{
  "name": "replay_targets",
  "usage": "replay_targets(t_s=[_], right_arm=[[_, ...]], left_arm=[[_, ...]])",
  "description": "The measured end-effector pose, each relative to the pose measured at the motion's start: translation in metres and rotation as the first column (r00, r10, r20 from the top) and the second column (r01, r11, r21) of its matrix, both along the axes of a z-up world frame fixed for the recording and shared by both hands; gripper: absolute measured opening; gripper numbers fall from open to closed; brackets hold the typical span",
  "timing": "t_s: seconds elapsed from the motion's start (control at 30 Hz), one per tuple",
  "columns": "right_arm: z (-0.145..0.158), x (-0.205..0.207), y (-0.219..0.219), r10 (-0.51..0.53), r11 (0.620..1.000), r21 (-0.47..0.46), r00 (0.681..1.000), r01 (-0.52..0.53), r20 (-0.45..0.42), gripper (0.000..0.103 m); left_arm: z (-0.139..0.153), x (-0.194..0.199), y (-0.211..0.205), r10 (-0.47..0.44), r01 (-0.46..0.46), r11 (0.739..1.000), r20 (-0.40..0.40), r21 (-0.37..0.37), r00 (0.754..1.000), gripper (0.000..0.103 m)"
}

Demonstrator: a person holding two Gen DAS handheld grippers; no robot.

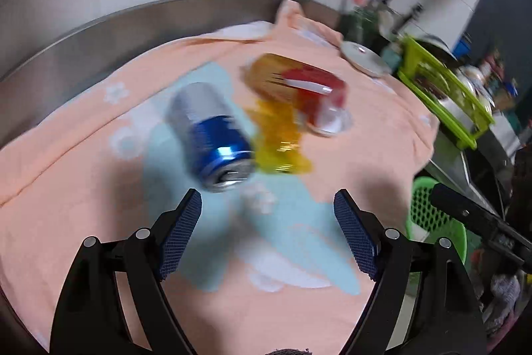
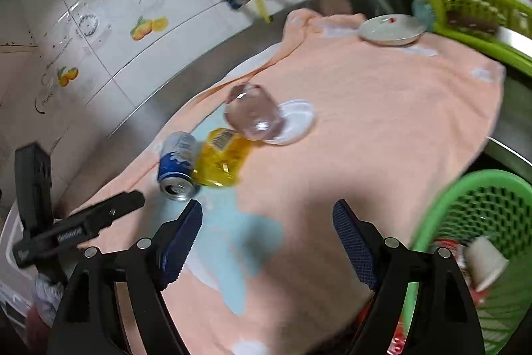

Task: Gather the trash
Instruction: 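Move the left gripper to the blue can while the right approaches the yellow snack bag, then grasp the blue can with the left gripper while the right grasps the yellow snack bag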

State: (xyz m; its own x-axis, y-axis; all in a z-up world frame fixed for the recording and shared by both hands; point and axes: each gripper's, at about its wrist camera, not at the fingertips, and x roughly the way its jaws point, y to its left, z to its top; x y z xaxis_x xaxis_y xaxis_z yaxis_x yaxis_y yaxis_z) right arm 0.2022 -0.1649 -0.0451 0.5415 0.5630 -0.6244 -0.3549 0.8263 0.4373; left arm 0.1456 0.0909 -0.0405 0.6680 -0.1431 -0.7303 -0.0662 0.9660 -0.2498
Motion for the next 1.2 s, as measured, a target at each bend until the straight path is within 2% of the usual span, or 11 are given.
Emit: replay_targets(t_s=[0.13, 0.37, 0.53, 0.97, 1.2], right_arm=[[-0.007, 0.028, 0.037, 0.029, 0.999, 0.022, 0.999, -0.028, -0.034, 0.078], [-0.023, 0.069, 0.082, 0.014, 0.998, 0.061, 0.993, -0.007, -0.115, 0.075], [-0.03, 0.088, 0.106, -0.01, 0.999, 0.043, 0.99, 0.016, -0.141, 0.071], [-0.06, 0.12, 0.124, -0.053, 0.998, 0.023, 0.976, 0.06, -0.212, 0.066], [-0.068, 0.117, 0.12, -0.036, 0.998, 0.039, 0.975, 0.046, -0.218, 0.048]], left_arm=[[-0.006, -0.005, 0.031, 0.061, -0.062, 0.998, -0.012, -0.027, 0.998, 0.081], [-0.015, -0.012, 0.068, 0.127, -0.128, 0.99, -0.019, -0.058, 0.992, 0.081], [-0.019, -0.013, 0.084, 0.153, -0.155, 0.985, -0.027, -0.07, 0.988, 0.081], [-0.023, -0.003, 0.098, 0.18, -0.182, 0.978, -0.037, -0.1, 0.983, 0.081], [-0.023, 0.013, 0.097, 0.191, -0.197, 0.973, -0.057, -0.121, 0.98, 0.081]])
